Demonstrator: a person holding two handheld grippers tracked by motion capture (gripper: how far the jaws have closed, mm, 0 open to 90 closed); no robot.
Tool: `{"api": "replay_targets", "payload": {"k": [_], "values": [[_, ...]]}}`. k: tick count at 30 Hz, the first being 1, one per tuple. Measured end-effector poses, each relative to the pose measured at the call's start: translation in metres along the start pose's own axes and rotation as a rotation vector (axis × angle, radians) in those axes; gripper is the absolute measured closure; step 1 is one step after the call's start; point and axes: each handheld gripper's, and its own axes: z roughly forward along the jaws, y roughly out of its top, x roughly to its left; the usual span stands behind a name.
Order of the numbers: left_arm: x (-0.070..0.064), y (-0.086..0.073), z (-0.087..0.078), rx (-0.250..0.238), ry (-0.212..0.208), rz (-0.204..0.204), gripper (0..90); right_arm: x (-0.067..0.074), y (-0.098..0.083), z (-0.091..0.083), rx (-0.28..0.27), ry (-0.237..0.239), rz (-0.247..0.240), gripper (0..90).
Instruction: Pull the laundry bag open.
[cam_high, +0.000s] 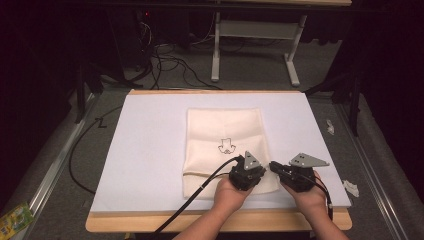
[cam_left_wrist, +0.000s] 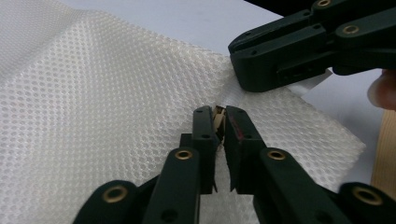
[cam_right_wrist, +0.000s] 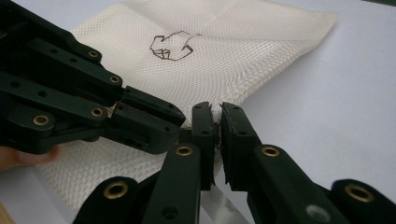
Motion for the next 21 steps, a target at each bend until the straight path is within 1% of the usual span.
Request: {"api": "replay_targets", "payload": {"k": [2,3,8,11,12,14,15,16,17,18,20,21], "values": [[0.0002,0.0004,-0.0015,0.0,-0.003,0.003,84.9,-0.0001,-0.0004,0.0002,0.001,-0.001,0.005,85.8],[0.0002,0.0007,-0.0021,-0.004,-0.014,0.003,86.0,0.0,-0.0004,0.0002,0.0,-0.004,0.006,85.8],[-0.0028,0.0007,-0.0034,-0.005,-0.006,0.022,87.2,-0.0011,-0.0001,0.0002,-0.003,-0.006,0.006,85.8],[-0.003,0.0006,-0.0031,-0.005,-0.004,0.022,87.2,-0.0005,-0.0005,0.0002,0.0,-0.006,0.009,85.8],[-0.003,0.0006,-0.0027,-0.006,-0.004,0.016,87.0,-0.0008,-0.0005,0.0002,-0.004,-0.005,0.01,85.8],[-0.0024,-0.0001,0.0001,-0.003,-0.013,-0.01,84.7,-0.0012,-0.0002,-0.0001,-0.012,0.0,0.02,85.8],[-0.0021,-0.0006,0.0008,-0.002,-0.017,-0.011,79.6,-0.0013,0.0001,-0.0002,-0.018,0.006,0.019,85.8],[-0.0019,-0.0014,0.0024,-0.005,-0.025,-0.021,76.1,-0.0008,0.0003,-0.0003,-0.016,0.006,0.021,85.8],[-0.0021,-0.0016,0.0032,-0.006,-0.022,-0.028,73.6,-0.0003,0.0006,-0.0003,-0.015,0.006,0.014,85.8],[-0.0023,-0.0019,0.0038,-0.005,-0.016,-0.027,76.4,0.0005,0.0005,-0.0001,-0.01,0.006,0.019,85.8],[-0.0025,-0.0024,0.004,-0.006,-0.003,-0.027,78.0,0.0004,0.0004,0.0,-0.01,0.006,0.019,85.8],[-0.002,-0.0026,0.0035,-0.006,-0.005,-0.024,82.2,0.0001,0.0004,-0.0001,-0.009,0.007,0.021,85.8]]}}
